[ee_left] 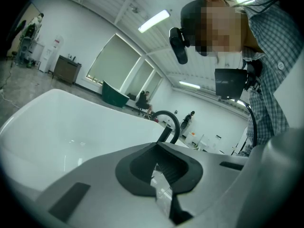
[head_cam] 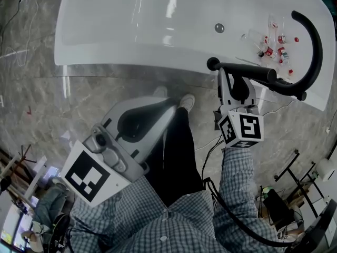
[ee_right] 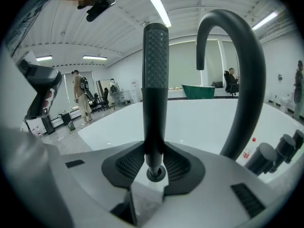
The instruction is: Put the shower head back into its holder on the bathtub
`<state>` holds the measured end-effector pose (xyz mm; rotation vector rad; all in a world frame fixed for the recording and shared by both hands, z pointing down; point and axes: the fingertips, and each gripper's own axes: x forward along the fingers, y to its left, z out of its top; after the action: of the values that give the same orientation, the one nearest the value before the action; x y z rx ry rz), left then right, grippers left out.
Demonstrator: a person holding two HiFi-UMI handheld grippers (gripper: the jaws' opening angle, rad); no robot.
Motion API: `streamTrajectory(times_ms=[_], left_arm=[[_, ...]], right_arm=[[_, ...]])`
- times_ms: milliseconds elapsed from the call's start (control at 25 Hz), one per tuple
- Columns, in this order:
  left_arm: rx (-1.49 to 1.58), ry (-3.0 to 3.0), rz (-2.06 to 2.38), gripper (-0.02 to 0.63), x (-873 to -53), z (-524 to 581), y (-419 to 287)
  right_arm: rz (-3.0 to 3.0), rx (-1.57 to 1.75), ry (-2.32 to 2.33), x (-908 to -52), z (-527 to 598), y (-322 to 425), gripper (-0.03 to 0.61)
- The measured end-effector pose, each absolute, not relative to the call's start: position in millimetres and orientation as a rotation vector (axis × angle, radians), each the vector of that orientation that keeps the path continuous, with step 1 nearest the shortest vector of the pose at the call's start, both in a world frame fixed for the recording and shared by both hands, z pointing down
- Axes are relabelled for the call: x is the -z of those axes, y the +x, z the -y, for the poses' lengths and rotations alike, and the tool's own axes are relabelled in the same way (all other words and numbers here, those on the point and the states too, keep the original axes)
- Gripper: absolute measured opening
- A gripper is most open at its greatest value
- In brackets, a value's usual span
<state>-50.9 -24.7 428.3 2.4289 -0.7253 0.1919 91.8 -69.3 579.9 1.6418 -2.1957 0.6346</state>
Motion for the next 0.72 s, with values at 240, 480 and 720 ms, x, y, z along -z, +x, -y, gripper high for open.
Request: streamTrajectory(times_ms=[240, 480, 720], left_arm=[[-0.189, 2.421, 0.734, 0.009, -432.6, 25.8, -50.9], [-0.195, 2.416, 0.733, 0.009, -436.2, 27.3, -51.0], [-0.196, 2.414, 0.737, 0.009, -436.7, 27.8, -51.0]], right_arm=[[2.154, -0.599, 1.587, -602.2, 68.1, 89.7, 0.121], [2.12, -0.538, 1.522, -621.0, 71.6, 83.1, 0.121], [2.091, -0.506, 1.485, -634.9, 70.3, 81.4, 0.121]])
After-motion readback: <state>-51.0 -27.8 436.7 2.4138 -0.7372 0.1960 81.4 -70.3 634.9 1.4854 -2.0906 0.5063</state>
